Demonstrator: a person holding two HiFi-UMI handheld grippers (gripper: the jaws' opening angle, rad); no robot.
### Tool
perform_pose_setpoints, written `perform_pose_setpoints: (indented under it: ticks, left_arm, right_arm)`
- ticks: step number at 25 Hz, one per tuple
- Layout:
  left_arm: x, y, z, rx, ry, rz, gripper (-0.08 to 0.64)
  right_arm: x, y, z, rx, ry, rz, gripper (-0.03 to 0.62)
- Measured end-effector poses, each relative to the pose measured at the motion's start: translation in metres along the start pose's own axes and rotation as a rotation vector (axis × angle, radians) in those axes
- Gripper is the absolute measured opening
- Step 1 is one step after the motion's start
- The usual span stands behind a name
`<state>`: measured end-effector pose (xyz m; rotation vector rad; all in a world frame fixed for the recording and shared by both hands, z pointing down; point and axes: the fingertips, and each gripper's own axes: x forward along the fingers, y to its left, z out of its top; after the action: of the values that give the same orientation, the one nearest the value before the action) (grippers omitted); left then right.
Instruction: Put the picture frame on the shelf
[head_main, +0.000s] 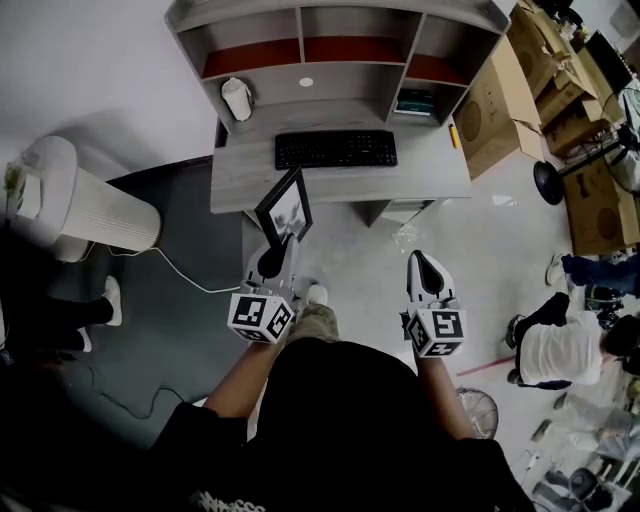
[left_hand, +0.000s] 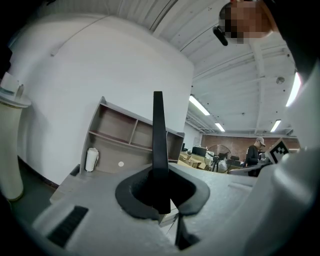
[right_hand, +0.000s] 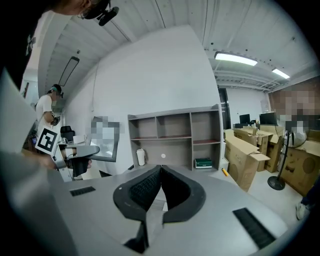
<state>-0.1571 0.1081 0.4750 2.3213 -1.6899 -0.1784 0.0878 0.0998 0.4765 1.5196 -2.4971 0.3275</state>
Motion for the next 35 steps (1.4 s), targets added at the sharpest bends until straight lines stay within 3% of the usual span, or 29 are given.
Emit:
perform_pose_setpoints:
  ticks: [9,16,28,35]
  left_arm:
    - [0.049,0.06,0.015,-0.036,0.011,-0.051,0.034]
    - [0.077,0.092,0.019,-0.026,0.019,-0.077,0.034]
    - [0.144,0.095,0.021,-0.041,0.012,-0.114,0.034]
    - [0.225,0.094,0.034,-0.013,0.023,-0.132,0.034]
  right_arm:
    - [0.087,0.017,0.04,-0.05,-0.002,-0.015,0.014]
    - [0.12,0.027,0.039,-0.073,0.028,-0.022,0.014]
    - [0.176,0.009,0.042,-0.052,0.004,0.024,0.014]
    - [0.246,-0.044,0.073,-0.012,-0.049,0.013,0.014]
